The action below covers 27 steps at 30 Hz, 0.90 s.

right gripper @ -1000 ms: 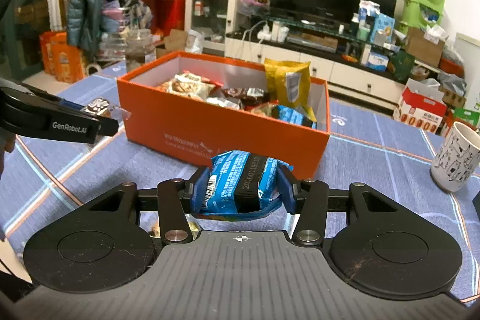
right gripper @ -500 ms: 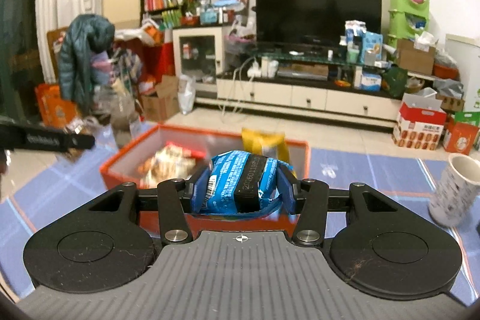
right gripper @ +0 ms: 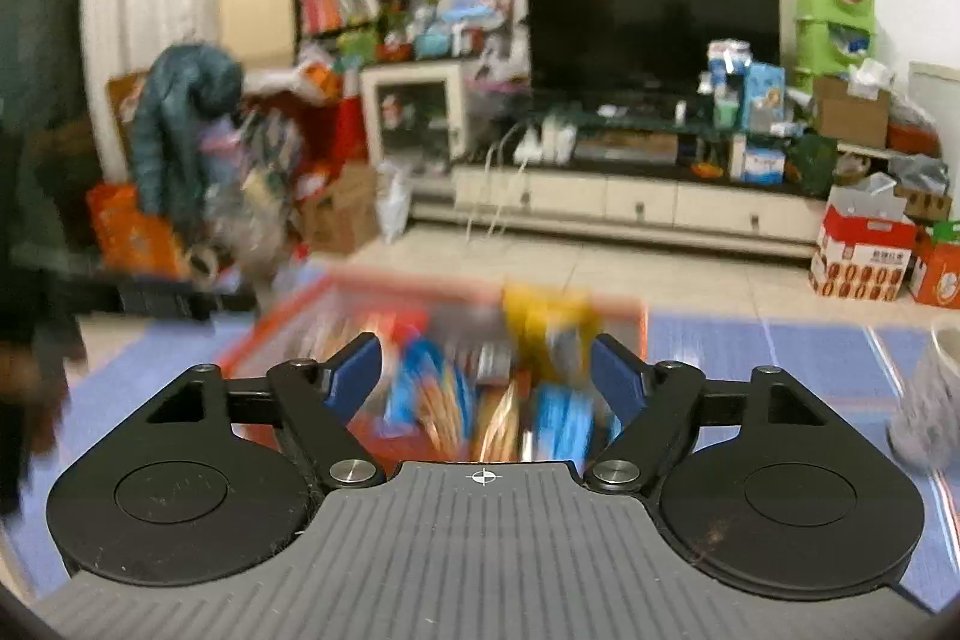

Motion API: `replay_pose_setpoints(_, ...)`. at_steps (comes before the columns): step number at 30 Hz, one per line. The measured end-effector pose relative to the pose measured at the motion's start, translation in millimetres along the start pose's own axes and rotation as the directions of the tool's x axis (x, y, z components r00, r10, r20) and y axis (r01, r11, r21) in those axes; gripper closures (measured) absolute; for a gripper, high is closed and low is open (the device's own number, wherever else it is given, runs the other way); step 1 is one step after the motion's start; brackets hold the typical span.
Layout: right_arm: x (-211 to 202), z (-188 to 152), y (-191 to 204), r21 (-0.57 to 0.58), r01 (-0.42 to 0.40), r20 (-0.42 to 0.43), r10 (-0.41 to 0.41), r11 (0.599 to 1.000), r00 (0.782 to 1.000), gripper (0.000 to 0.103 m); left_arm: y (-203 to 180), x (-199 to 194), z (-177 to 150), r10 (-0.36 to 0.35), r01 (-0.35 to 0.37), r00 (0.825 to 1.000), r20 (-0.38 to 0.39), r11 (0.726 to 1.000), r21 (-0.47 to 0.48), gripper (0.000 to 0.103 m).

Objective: Organize snacks
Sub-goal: 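Open both tools to drop the packets into the orange box, then move both open tools back to the last two snacks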

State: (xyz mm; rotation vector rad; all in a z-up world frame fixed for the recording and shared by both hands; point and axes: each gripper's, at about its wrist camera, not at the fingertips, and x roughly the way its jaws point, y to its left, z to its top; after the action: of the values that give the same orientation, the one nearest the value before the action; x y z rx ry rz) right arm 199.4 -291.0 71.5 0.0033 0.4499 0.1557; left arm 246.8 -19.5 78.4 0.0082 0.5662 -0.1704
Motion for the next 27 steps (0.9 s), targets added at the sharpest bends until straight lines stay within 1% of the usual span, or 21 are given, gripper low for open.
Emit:
replay_pose_setpoints(2, -11.8, -34.2, 5.6, -0.020, 0.019, -0.082, -0.021, 1.000, 0.996, 0.036, 7.4, -19.7, -28.8, 0.010, -0.011, 0.999, -0.036, 1.000, -0.023, 0.039)
replay_pose_setpoints(3, -16.5, -51.4, 8.1, -0.002, 0.039, -0.123, -0.039, 0.999, 0.992, 0.036, 11.0, -27.7, -43.1, 0.018, -0.020, 0.998, -0.053, 0.999, -0.046, 0.039)
replay_pose_setpoints(4, -21.8, -70.5, 10.1, 0.037, 0.059, -0.174, -0.052, 0.998, 0.983, 0.036, 14.5, -32.7, -54.0, 0.024, -0.028, 0.997, -0.073, 0.998, -0.061, 0.039)
replay_pose_setpoints(5, -23.7, -83.7, 13.8, 0.051, 0.065, -0.221, -0.052, 0.997, 0.974, 0.037, 16.9, -38.7, -66.2, 0.030, -0.037, 0.995, -0.095, 0.997, -0.074, 0.039)
replay_pose_setpoints(6, -25.0, -95.6, 19.7, 0.041, 0.066, -0.271, -0.053, 0.997, 0.961, 0.038, 18.8, -43.4, -74.5, 0.032, -0.042, 0.993, -0.113, 0.996, -0.084, 0.039)
replay_pose_setpoints(7, -27.3, -103.3, 25.0, 0.020, 0.073, -0.292, -0.064, 0.997, 0.954, 0.041, 20.0, -45.0, -81.0, 0.028, -0.040, 0.991, -0.129, 0.995, -0.093, 0.039)
replay_pose_setpoints(10, -38.7, -108.6, 46.3, -0.044, 0.065, -0.283, -0.075, 0.997, 0.956, 0.043, 21.3, -45.7, -99.0, 0.004, -0.021, 0.985, -0.170, 0.995, -0.099, 0.039)
replay_pose_setpoints(11, -42.1, -108.1, 51.8, -0.045, 0.064, -0.282, -0.074, 0.997, 0.956, 0.044, 20.7, -45.3, -102.7, 0.002, -0.019, 0.984, -0.179, 0.996, -0.091, 0.039)
replay_pose_setpoints(14, -50.8, -108.4, 64.0, 0.100, 0.006, -0.291, 0.023, 0.995, 0.956, 0.049, 26.3, -46.2, -105.7, -0.015, -0.002, 0.982, -0.186, 0.996, -0.086, 0.039)
replay_pose_setpoints(15, -50.8, -111.8, 72.4, 0.114, -0.014, -0.300, 0.047, 0.993, 0.953, 0.050, 31.2, -48.0, -104.8, -0.014, -0.003, 0.983, -0.181, 0.995, -0.096, 0.039)
replay_pose_setpoints(16, -51.6, -116.7, 84.4, 0.106, -0.028, -0.308, 0.060, 0.994, 0.950, 0.054, 35.8, -49.9, -104.3, -0.014, -0.005, 0.984, -0.176, 0.994, -0.107, 0.039)
replay_pose_setpoints(17, -49.0, -120.9, 95.2, 0.099, -0.046, -0.322, 0.076, 0.994, 0.944, 0.055, 40.7, -52.3, -103.0, -0.014, -0.007, 0.985, -0.170, 0.993, -0.120, 0.038)
replay_pose_setpoints(19, -36.2, -125.6, 111.8, 0.096, -0.071, -0.345, 0.101, 0.993, 0.933, 0.055, 49.5, -55.3, -99.1, -0.012, -0.011, 0.987, -0.160, 0.989, -0.147, 0.038)
replay_pose_setpoints(20, -29.9, -127.4, 118.0, 0.095, -0.077, -0.346, 0.105, 0.993, 0.932, 0.055, 52.5, -56.6, -98.3, -0.013, -0.012, 0.988, -0.156, 0.988, -0.155, 0.038)
replay_pose_setpoints(22, -13.7, -125.1, 128.6, 0.093, -0.079, -0.342, 0.106, 0.993, 0.934, 0.053, 53.9, -55.0, -96.7, -0.012, -0.013, 0.988, -0.156, 0.987, -0.159, 0.038)
replay_pose_setpoints(24, -1.4, -122.3, 137.3, 0.100, -0.107, -0.335, 0.135, 0.989, 0.932, 0.055, 55.6, -52.6, -96.0, -0.011, -0.015, 0.986, -0.165, 0.988, -0.155, 0.038)
replay_pose_setpoints(25, -1.1, -120.6, 141.3, 0.101, -0.109, -0.331, 0.136, 0.989, 0.934, 0.055, 57.0, -51.6, -95.9, -0.004, -0.024, 0.986, -0.168, 0.987, -0.160, 0.038)
replay_pose_setpoints(27, -14.1, -115.1, 138.0, 0.101, -0.088, -0.289, 0.114, 0.991, 0.951, 0.055, 60.8, -51.0, -94.9, -0.001, -0.029, 0.986, -0.169, 0.984, -0.174, 0.037)
